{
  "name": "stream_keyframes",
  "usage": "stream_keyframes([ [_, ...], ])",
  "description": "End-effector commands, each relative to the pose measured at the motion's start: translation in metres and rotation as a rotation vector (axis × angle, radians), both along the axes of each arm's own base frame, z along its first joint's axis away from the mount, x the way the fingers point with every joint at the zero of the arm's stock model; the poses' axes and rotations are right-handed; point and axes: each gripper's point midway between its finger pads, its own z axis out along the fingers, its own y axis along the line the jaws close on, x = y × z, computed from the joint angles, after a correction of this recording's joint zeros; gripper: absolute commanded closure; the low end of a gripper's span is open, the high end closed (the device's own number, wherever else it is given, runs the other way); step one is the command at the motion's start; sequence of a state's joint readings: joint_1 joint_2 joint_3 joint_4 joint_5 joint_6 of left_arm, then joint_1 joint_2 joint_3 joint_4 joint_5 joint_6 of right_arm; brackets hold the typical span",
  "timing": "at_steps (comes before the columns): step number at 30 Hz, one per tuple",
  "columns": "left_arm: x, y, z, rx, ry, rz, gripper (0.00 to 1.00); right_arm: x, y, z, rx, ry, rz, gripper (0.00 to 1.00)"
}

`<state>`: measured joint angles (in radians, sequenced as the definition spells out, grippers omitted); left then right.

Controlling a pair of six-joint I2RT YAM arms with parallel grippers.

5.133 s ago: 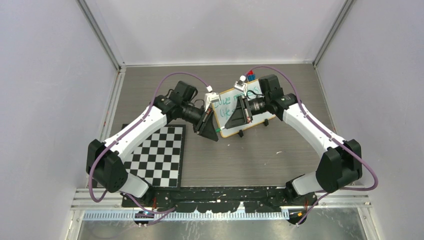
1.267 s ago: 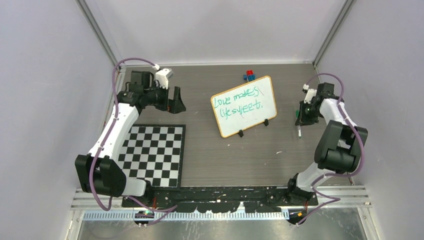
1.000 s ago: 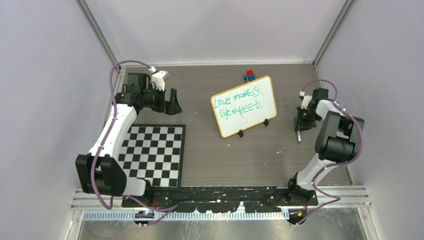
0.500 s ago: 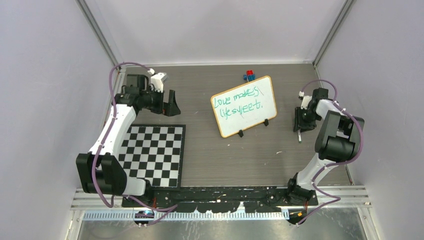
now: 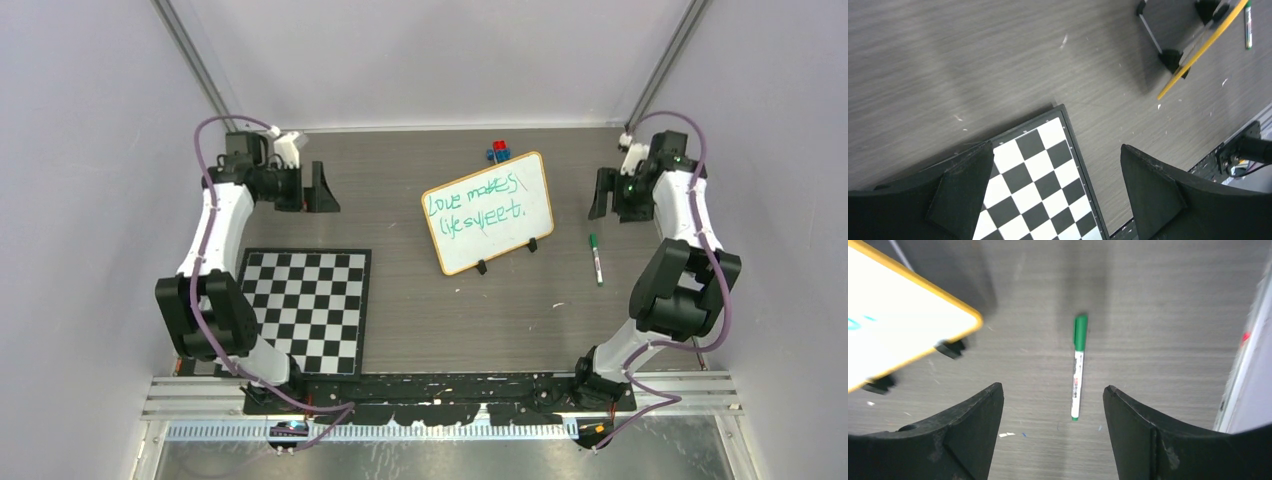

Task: Write a sentence on the whiteboard
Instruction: Reset both arms

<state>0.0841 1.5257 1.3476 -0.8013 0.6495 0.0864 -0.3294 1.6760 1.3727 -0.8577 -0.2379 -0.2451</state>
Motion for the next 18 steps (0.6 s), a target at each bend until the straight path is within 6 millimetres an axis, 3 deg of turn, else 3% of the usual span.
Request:
stream_keyframes([
  [1,0.026,0.027,0.047,-0.019,-0.102,0.031,0.00,0.026,0.011,0.087,0.061,-0.198,-0.015,0.21],
  [5,0.052,0.068,0.077,-0.048,-0.142,0.134,0.00,0.045,0.013,0.146,0.090,-0.345,-0.026,0.20],
  [9,0.068,0.111,0.095,-0.074,-0.156,0.251,0.00,0.057,0.010,0.187,0.124,-0.447,-0.039,0.20],
  [14,0.068,0.149,0.096,-0.073,-0.153,0.353,0.00,0.070,-0.006,0.206,0.194,-0.517,-0.081,0.19],
  [18,0.062,0.157,0.091,-0.014,-0.159,0.382,0.00,0.071,-0.007,0.201,0.210,-0.523,-0.079,0.19],
])
